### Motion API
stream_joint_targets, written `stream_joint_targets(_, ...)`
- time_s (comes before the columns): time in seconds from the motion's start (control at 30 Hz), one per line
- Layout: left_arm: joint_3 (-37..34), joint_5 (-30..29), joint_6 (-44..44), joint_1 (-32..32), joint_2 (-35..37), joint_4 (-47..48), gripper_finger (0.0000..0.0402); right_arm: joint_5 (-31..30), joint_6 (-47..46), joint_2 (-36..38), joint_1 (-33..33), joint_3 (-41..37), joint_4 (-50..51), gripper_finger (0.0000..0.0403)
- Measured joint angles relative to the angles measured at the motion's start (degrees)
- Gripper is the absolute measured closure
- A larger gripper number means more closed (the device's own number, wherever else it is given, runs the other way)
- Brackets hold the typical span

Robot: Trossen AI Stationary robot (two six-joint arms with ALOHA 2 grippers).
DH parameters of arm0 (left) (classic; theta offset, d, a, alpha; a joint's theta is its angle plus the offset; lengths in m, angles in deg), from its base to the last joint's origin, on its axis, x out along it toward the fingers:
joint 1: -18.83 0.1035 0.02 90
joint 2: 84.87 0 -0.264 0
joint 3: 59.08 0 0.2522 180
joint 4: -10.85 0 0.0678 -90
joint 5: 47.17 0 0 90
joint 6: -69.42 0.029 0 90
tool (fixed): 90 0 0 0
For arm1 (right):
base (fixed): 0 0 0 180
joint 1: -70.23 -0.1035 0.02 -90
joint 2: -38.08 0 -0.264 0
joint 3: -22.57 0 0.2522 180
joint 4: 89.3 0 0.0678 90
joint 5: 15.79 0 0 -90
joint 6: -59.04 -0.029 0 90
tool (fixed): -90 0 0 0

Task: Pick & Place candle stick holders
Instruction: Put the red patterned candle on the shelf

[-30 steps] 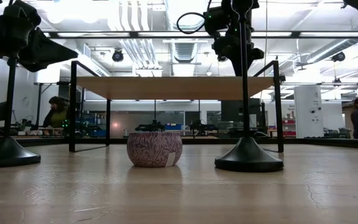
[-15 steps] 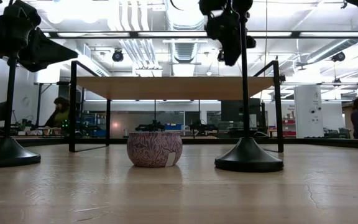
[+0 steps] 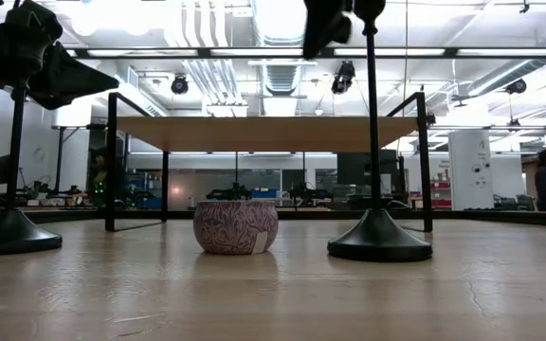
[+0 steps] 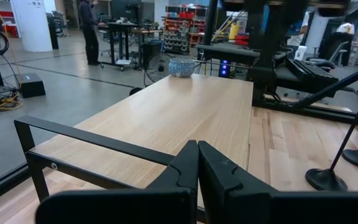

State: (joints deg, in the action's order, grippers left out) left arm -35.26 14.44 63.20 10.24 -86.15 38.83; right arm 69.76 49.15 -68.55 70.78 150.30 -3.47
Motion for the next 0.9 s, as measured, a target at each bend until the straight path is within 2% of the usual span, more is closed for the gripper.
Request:
stream_joint_targets(0.4, 0.0, 0.0, 0.0, 0.0, 0.0, 0.0, 0.0394, 0.0, 6.7, -0.3, -12.9, -4.1, -16.8, 0.0311)
stream_joint_targets(0.63, 0.0, 0.0, 0.0, 0.0, 0.0, 0.0, 0.0394, 0.0, 6.6, -0.3, -17.1, -10.3, -25.8, 0.0312)
stream_joint_targets(0.9, 0.0, 0.0, 0.0, 0.0, 0.0, 0.0, 0.0394, -0.2, 3.9, -0.7, -19.1, -16.5, -32.2, 0.0307)
